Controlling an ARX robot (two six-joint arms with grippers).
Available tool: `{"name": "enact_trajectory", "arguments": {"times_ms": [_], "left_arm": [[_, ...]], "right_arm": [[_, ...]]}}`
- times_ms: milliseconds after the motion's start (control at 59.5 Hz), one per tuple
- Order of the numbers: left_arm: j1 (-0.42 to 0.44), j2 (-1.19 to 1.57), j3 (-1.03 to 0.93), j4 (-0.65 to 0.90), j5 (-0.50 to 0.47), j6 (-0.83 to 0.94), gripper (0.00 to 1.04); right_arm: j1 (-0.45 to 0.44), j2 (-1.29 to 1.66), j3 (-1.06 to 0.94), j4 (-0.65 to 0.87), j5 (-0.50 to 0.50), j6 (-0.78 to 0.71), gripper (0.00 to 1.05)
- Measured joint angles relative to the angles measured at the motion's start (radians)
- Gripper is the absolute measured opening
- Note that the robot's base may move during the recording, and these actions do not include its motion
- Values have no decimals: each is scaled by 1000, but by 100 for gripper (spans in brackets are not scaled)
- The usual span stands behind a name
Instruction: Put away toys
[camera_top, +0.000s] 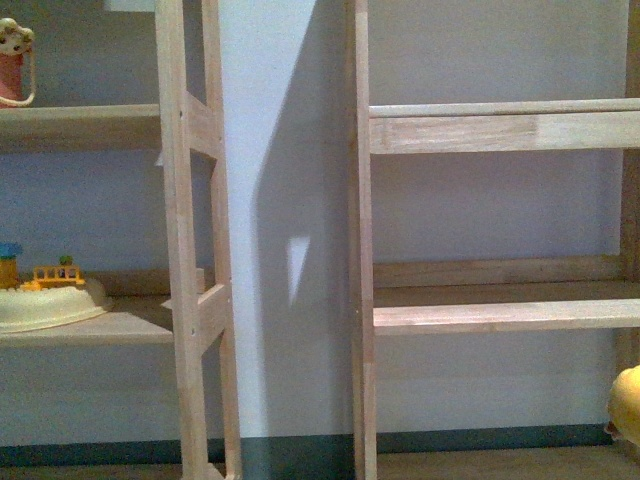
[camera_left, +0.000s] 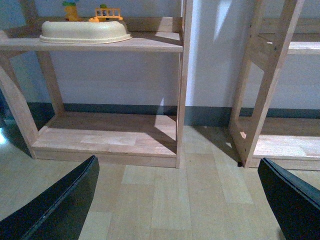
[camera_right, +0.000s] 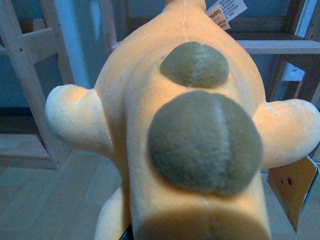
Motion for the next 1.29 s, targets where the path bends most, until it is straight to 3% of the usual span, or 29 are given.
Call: {"name": "enact_trajectory", "arguments": {"times_ms": [975, 1025, 1143, 1294], "left_arm": [[0, 1, 0, 0, 0, 0, 98], [0, 1, 0, 0, 0, 0, 98], [0, 0, 0, 0, 0, 0, 98], [0, 0, 0, 0, 0, 0, 98]], "right_arm": [[0, 0, 0, 0, 2, 0, 7], [10, 6, 0, -5, 33, 19, 7], [74, 71, 6, 18, 229, 108, 7], [91, 166, 90, 81, 300, 116, 7]]}}
